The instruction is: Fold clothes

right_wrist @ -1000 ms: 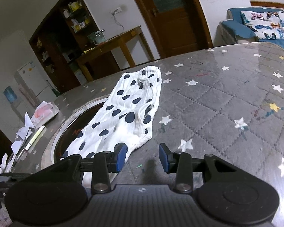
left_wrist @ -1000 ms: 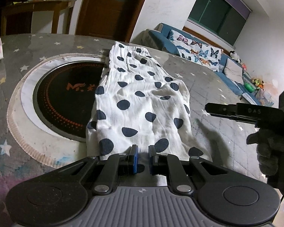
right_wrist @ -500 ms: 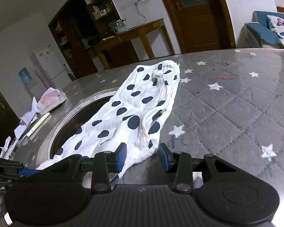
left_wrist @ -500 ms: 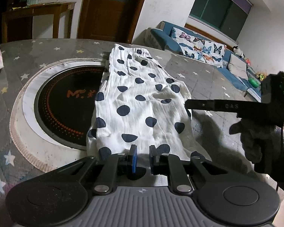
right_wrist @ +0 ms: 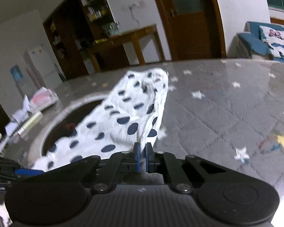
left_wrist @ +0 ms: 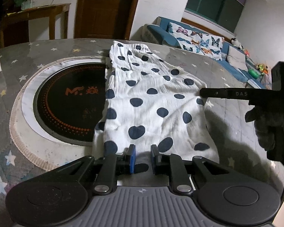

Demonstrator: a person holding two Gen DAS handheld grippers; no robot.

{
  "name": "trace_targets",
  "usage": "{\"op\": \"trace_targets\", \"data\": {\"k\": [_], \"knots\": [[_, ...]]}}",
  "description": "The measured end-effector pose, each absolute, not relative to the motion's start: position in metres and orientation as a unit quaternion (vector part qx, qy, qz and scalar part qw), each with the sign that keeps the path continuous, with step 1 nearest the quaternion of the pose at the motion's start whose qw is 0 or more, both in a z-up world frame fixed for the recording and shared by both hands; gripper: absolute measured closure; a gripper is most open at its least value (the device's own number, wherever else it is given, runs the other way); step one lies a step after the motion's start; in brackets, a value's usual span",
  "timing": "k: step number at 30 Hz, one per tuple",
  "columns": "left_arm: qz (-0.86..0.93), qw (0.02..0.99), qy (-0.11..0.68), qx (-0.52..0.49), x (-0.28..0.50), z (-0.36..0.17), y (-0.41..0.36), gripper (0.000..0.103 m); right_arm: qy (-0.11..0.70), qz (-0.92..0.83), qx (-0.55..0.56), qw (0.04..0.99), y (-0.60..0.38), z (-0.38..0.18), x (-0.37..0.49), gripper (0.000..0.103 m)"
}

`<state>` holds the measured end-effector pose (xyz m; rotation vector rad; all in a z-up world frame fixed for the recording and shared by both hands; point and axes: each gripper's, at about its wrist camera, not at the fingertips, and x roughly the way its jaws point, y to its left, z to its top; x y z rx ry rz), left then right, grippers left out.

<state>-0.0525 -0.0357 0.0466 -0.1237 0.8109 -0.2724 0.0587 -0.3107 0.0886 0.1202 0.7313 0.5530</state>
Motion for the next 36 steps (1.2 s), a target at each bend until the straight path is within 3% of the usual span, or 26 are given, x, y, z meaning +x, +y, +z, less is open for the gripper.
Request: {"op": "trace_targets", "data": {"k": [6,12,23,27,33,36], "knots": [[-0.145,0.911,0.382,-0.058,-0.058,0.057,-0.035,0.081,0.332,0.245,0.049,0.909,-0.308,0.099,0.054,0.088],[-0.186,0.911,0.365,-0.051,-0.063,0.065,-0.048,0.081,0.315,0.267,0.032,0.91,-0.287,0.115,0.066,0.088],[-0.229,0.89,0.392,-0.043,-0.069,0.045,-0.059,0.08,0.356,0.218,0.003,0.909,-0.263,0.088,0.112,0.088],[-0.229,0.897,0.374,-0.056,-0.071,0.056,-0.05,0.08,0.348,0.253,0.006,0.903,-0.262,0.107,0.089,0.087],[-0.205,0.908,0.359,-0.071,-0.072,0.06,-0.03,0.08,0.354,0.337,-0.017,0.872,-0.247,0.117,0.024,0.072],[-0.186,0.91,0.365,-0.072,-0.072,0.054,-0.021,0.08,0.358,0.37,-0.028,0.857,-0.235,0.112,-0.007,0.071]]}}
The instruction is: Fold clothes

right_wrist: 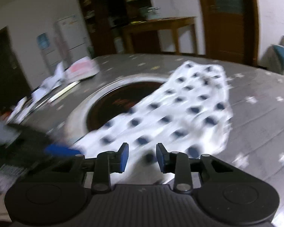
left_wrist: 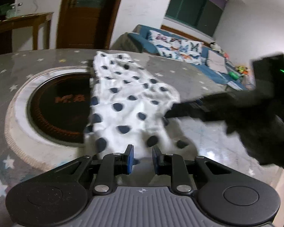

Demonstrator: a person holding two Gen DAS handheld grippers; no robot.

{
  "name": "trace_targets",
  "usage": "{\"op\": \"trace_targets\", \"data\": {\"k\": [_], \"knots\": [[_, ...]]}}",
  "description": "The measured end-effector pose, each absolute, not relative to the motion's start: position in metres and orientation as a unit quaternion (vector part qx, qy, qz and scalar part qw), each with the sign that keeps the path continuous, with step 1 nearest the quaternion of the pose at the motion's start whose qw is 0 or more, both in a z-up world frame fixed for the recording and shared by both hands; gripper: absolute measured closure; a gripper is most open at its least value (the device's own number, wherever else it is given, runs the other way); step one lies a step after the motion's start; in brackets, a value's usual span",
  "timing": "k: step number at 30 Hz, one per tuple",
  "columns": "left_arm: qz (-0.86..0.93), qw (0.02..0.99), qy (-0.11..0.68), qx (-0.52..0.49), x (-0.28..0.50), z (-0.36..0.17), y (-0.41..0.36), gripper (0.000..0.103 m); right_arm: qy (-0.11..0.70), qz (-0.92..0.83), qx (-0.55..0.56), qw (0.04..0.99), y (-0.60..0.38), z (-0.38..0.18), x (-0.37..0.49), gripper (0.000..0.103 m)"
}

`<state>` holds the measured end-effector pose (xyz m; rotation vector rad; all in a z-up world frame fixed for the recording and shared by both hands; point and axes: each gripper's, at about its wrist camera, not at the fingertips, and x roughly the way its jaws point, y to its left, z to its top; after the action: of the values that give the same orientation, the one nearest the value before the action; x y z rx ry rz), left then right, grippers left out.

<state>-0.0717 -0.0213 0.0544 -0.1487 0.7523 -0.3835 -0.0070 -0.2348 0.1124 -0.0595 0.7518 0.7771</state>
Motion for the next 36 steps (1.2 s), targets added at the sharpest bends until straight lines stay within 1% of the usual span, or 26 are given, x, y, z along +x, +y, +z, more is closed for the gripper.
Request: {"op": "trace_targets", "data": {"k": [1,5,11,13,19,21,27,29,36], "knots": [[-0.182,0.909,0.367,-0.075,-0.072,0.052,-0.018,0.08,0.359,0.375,-0.033,0.854,-0.23,0.111,-0.014,0.069],[-0.168,0.908,0.375,-0.088,-0.074,0.044,-0.007,0.081,0.372,0.376,-0.051,0.847,-0.224,0.099,-0.03,0.068],[-0.171,0.917,0.351,-0.088,-0.076,0.06,-0.01,0.08,0.36,0.371,-0.059,0.854,-0.225,0.108,-0.041,0.068],[-0.171,0.919,0.345,-0.082,-0.073,0.062,-0.012,0.08,0.355,0.378,-0.056,0.853,-0.223,0.109,-0.042,0.066],[-0.154,0.912,0.37,-0.085,-0.063,0.044,-0.006,0.081,0.377,0.385,-0.073,0.839,-0.213,0.094,-0.046,0.065],[-0.156,0.912,0.369,-0.091,-0.063,0.044,-0.004,0.08,0.377,0.387,-0.073,0.838,-0.214,0.097,-0.045,0.065],[-0.168,0.916,0.352,-0.093,-0.061,0.06,-0.01,0.078,0.356,0.381,-0.074,0.85,-0.212,0.116,-0.025,0.064],[-0.171,0.916,0.351,-0.092,-0.059,0.062,-0.013,0.072,0.354,0.374,-0.077,0.854,-0.21,0.116,-0.012,0.064],[-0.167,0.906,0.379,-0.084,-0.049,0.046,-0.02,0.072,0.373,0.348,-0.074,0.857,-0.206,0.099,0.034,0.064]]}}
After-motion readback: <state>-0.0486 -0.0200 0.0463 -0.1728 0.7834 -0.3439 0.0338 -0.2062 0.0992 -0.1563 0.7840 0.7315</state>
